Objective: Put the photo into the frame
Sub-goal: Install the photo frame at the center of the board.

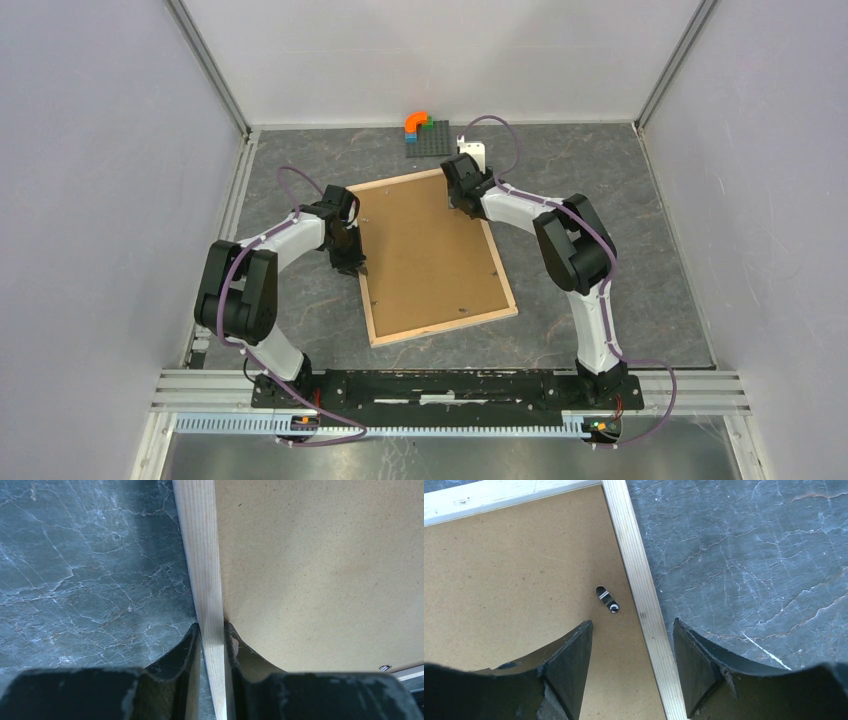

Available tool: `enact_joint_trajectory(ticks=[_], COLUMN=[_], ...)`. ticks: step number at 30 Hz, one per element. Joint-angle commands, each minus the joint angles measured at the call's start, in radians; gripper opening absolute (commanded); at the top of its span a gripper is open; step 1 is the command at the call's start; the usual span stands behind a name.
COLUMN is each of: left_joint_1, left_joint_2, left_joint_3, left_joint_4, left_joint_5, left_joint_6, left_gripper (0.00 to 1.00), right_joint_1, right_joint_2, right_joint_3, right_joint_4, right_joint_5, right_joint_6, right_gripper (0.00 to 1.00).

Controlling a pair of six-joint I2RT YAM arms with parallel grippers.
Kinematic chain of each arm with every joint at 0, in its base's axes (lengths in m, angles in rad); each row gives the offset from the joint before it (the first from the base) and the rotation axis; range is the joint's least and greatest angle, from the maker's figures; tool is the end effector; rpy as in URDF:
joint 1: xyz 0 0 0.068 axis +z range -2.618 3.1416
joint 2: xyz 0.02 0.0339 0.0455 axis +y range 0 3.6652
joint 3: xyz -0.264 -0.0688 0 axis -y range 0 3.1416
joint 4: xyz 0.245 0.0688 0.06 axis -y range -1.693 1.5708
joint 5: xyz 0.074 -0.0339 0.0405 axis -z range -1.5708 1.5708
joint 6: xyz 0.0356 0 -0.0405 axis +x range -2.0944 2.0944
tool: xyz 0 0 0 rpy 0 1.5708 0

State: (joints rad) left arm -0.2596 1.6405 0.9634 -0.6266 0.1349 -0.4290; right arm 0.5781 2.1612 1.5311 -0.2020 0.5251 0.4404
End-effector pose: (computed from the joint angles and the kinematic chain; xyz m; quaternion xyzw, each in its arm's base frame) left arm 0.2846 -0.0806 0.1647 -0.0747 0.9861 -0.1077 0.1025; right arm 0.4041 0.2423 0.1594 0.0315 0.9049 -0.0414 0.4224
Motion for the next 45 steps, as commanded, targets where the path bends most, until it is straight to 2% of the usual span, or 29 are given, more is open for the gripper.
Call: enact_joint_trajectory(ticks=[1,3,12,18,24,32,35,38,41,43,45], left_joint_1=[-0.007,-0.007,-0.007,-0.007,-0.007,-0.006,-0.007,-0.007,-0.007,-0.007,-0.007], left_joint_2=[-0.052,-0.051,-0.053,-0.053,-0.053,-0.06,-0.058,-0.059,-0.055,-0.05,-0.036], left_joint_3=[0.011,0.009,0.009,0.011,0.011,0.009,0.011,0.011,0.017,0.021,0.031], left_joint_4=[-0.002,-0.002,-0.001,0.001,0.006,0.008,0.006,0.007,-0.002,-0.002,-0.006], left_joint_5=[0.054,0.054,0.055,0.063,0.074,0.071,0.065,0.05,0.028,0.019,0.009], left_joint_6=[0.029,0.029,0.029,0.026,0.023,0.021,0.021,0.022,0.027,0.029,0.033], left_gripper=[0.02,0.02,0.02,0.02,0.02,0.02,0.02,0.02,0.02,0.02,0.02], right_joint_1=[-0.017,-0.023,-0.037,-0.035,-0.034,-0.029,-0.036,-0.059,-0.063,-0.063,-0.065], right_joint_2=[0.042,0.053,0.092,0.089,0.083,0.101,0.083,0.026,-0.094,-0.185,-0.273], right_joint_3=[0.031,0.036,0.055,0.076,0.059,0.087,0.094,0.062,-0.099,-0.254,-0.406], right_joint_4=[-0.012,-0.007,-0.015,-0.156,-0.22,-0.275,-0.229,-0.171,-0.059,0.021,0.098], right_joint_5=[0.034,0.021,0.004,-0.014,-0.015,-0.023,-0.059,-0.155,-0.244,-0.337,-0.42], right_joint_6=[0.008,0.006,0.03,0.165,0.31,0.36,0.248,0.091,-0.045,-0.094,-0.104], right_gripper=[0.63,0.6,0.58,0.49,0.34,0.29,0.39,0.63,0.79,0.86,0.87])
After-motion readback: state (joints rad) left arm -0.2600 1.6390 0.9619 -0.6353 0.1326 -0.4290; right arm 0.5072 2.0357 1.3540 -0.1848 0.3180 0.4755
